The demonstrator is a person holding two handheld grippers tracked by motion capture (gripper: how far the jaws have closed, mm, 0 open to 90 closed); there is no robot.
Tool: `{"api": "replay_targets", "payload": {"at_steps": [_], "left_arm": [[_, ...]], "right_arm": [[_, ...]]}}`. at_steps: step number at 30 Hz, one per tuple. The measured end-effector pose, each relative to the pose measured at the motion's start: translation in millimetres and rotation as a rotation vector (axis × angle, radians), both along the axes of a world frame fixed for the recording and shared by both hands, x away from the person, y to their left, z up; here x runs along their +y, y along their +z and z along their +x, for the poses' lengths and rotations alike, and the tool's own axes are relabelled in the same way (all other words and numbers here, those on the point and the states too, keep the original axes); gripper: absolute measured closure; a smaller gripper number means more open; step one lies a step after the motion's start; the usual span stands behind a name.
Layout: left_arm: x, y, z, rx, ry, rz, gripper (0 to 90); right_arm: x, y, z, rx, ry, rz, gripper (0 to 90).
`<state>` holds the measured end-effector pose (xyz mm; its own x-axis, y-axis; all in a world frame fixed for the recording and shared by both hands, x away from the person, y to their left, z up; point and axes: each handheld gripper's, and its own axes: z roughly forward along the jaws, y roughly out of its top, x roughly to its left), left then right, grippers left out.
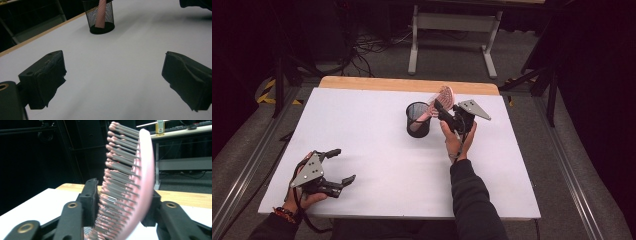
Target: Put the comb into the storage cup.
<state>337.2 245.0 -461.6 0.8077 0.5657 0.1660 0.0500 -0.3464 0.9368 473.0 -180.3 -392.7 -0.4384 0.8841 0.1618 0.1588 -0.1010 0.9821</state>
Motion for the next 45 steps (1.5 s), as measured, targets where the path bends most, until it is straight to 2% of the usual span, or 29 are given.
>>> {"api": "replay_targets", "payload": {"at_steps": [3,13,17,20,23,32,35,39,45], "left_arm": [[0.5,0.6,-0.6,-0.006,0.009,-0.014,6.6],[1.1,1.0,-0.7,-0.006,0.01,-0.015,6.6],[0.5,0.3,-0.5,0.0,0.01,-0.016,6.6],[0.4,0.4,-0.6,0.0,0.009,-0.015,6.6],[0.2,0.3,-0.1,0.001,0.012,-0.01,6.6],[-0.5,0.1,0.1,0.002,0.01,-0.006,6.5],[-0.8,0.3,0.0,0.002,0.011,-0.007,6.6],[-1.1,0.2,-0.1,0.003,0.01,-0.005,6.6],[-1.7,-0.1,0.1,0.005,0.009,-0.003,6.6]], "right_arm": [[0.4,-1.0,-0.9,-0.005,0.0,-0.002,55.5],[0.4,-0.3,-2.4,-0.006,-0.009,-0.011,52.4],[0.0,2.1,-3.0,-0.013,0.003,-0.014,47.9],[-1.6,4.8,-2.7,-0.014,0.001,-0.044,47.6],[-5.0,7.2,-3.4,-0.013,-0.009,-0.035,46.4],[-10.8,16.1,-7.4,-0.038,-0.025,-0.062,39.9],[-11.5,20.0,-9.0,-0.047,-0.026,-0.076,37.2],[-13.8,25.6,-11.1,-0.06,-0.008,-0.059,33.5],[-15.2,34.4,-14.6,-0.081,-0.004,-0.084,30.9]]}}
